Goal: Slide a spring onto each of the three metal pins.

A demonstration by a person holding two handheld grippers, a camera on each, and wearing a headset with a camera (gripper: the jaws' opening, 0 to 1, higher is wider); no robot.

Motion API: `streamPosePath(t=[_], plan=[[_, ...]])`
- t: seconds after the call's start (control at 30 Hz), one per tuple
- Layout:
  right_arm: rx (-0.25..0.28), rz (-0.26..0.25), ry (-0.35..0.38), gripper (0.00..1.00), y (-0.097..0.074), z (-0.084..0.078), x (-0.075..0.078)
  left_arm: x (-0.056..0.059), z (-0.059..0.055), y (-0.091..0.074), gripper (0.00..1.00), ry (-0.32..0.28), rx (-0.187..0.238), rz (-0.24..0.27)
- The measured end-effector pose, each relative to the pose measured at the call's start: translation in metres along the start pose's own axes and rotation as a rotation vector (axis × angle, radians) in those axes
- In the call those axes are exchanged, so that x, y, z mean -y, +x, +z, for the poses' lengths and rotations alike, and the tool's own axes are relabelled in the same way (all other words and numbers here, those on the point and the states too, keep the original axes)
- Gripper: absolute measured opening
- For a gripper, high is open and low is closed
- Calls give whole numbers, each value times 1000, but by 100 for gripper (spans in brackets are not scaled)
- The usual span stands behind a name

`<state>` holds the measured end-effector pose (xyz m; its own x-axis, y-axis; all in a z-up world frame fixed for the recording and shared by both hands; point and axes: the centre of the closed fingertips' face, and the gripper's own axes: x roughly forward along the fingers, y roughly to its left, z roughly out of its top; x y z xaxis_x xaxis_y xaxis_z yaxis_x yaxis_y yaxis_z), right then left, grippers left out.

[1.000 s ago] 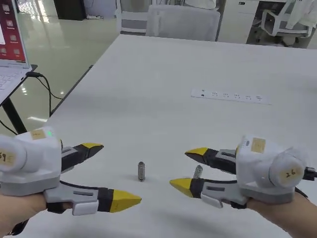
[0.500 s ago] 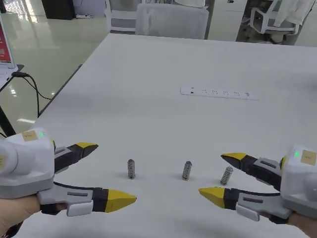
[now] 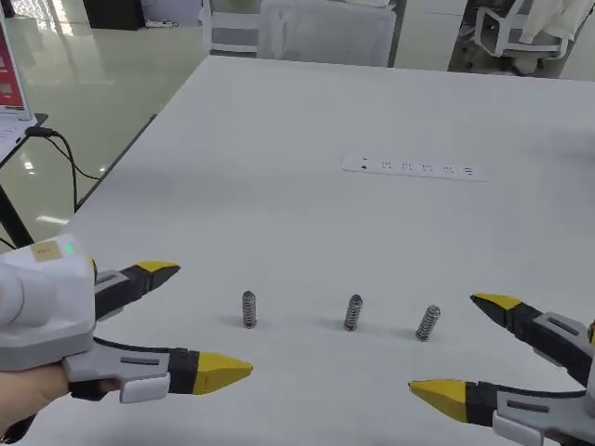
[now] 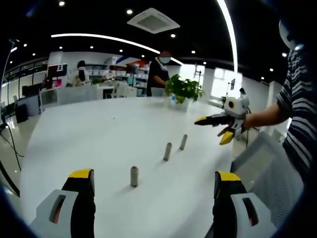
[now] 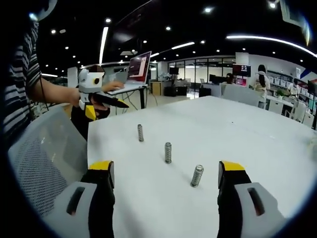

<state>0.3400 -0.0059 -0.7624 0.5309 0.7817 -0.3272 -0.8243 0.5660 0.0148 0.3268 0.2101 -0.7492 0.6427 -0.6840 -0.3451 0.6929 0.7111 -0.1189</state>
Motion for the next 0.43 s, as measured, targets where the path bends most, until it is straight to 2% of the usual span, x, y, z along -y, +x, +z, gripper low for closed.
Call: streamPosePath(t=[0.1, 0.17, 0.3, 0.43], plan=[[-3, -12, -2, 99, -1, -1, 3, 0, -2, -2, 98, 2, -2, 7], [-15, -20, -11, 99, -3, -2, 6, 0, -2, -3, 98, -4, 1, 8], [-4, -48, 3, 99, -6, 2, 14, 0, -2, -6, 98, -9, 6, 15], [4, -58, 6, 99, -6, 7, 14, 0, -2, -7, 98, -5, 3, 15]])
